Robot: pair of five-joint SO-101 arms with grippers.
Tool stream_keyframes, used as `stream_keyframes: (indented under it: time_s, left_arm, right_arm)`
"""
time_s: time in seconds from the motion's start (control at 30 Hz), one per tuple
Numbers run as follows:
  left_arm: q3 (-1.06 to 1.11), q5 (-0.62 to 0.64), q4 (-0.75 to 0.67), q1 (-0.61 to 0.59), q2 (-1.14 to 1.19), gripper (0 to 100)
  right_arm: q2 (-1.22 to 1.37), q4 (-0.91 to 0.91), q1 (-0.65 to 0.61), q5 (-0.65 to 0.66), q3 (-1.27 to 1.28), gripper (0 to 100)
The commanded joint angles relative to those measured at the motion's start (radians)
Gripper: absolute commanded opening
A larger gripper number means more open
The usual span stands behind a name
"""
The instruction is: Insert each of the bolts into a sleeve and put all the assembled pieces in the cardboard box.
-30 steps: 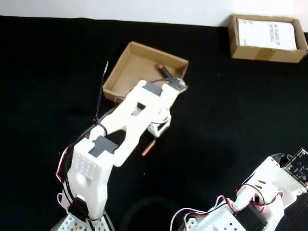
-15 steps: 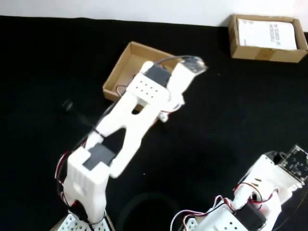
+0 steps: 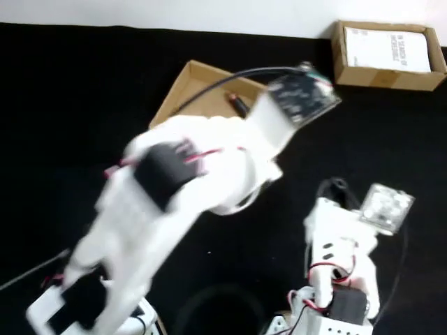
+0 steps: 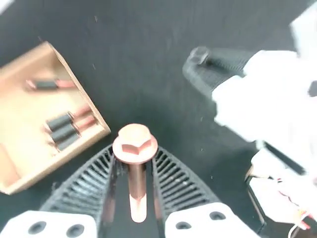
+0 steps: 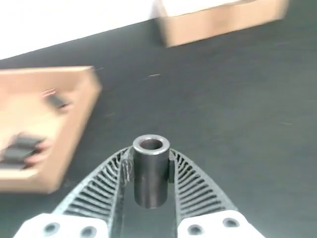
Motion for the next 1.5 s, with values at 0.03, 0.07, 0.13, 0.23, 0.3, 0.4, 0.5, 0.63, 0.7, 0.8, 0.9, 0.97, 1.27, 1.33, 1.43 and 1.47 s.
stream_keyframes:
  time_s: [0.03, 0.07, 0.13, 0.23, 0.3, 0.4, 0.5, 0.63, 0.7, 0.8, 0.9, 0.97, 1.27, 1.33, 1.43, 1.47]
  left_arm:
    - [-0.027, -0.002, 0.021, 0.005, -0.232, 1]
    - [-0.012, 0.0, 0.041, 0.005, -0.271, 1]
    - [0.042, 0.002, 0.087, 0.005, -0.357, 1]
    - [0.222, 0.002, 0.098, 0.004, -0.521, 1]
    - [0.378, 0.0, 0.097, -0.013, -0.648, 1]
    - [0.634, -0.003, 0.08, -0.068, -0.812, 1]
    - [0.889, -0.003, -0.069, -0.136, -0.954, 1]
    - [1.199, 0.003, -0.436, -0.206, -1.078, 1]
    - [1.333, 0.006, -0.612, -0.225, -1.096, 1]
    - [1.475, 0.138, -0.816, -0.239, -1.095, 1]
    - [1.56, 0.276, -1.007, -0.246, -1.093, 1]
    - [1.583, 0.296, -1.122, -0.243, -1.093, 1]
    - [1.348, 0.299, -1.292, -0.239, -0.791, 1]
    - [1.237, 0.299, -1.292, -0.236, -0.697, 1]
    - [1.112, 0.299, -1.29, -0.208, -0.564, 1]
    - [1.082, 0.299, -1.29, -0.199, -0.522, 1]
  right_arm:
    - [-0.015, -0.019, -0.211, -0.011, -0.004, 0.6]
    - [-0.015, -0.018, -0.252, -0.011, -0.001, 0.6]
    - [-0.015, -0.019, -0.331, -0.009, 0.025, 0.6]
    - [-0.015, -0.021, -0.441, -0.009, 0.081, 0.6]
    - [-0.015, -0.024, -0.495, -0.009, 0.093, 0.6]
    - [-0.015, -0.027, -0.547, -0.009, 0.096, 0.6]
    - [-0.015, -0.059, -0.555, -0.008, 0.104, 0.6]
    - [-0.015, -0.154, -0.553, 0.06, 0.13, 0.6]
    - [-0.015, -0.283, -0.526, 0.092, 0.179, 0.6]
    - [-0.015, -0.501, -0.455, 0.095, 0.269, 0.6]
    - [-0.015, -0.602, -0.435, 0.095, 0.325, 0.6]
    - [-0.015, -0.604, -0.437, 0.095, 0.331, 0.6]
    - [-0.015, -0.605, -0.437, 0.095, 0.34, 0.6]
    - [-0.015, -0.604, -0.437, 0.095, 0.34, 0.6]
    - [-0.015, -0.604, -0.437, 0.095, 0.34, 0.6]
    - [-0.015, -0.604, -0.437, 0.095, 0.34, 0.6]
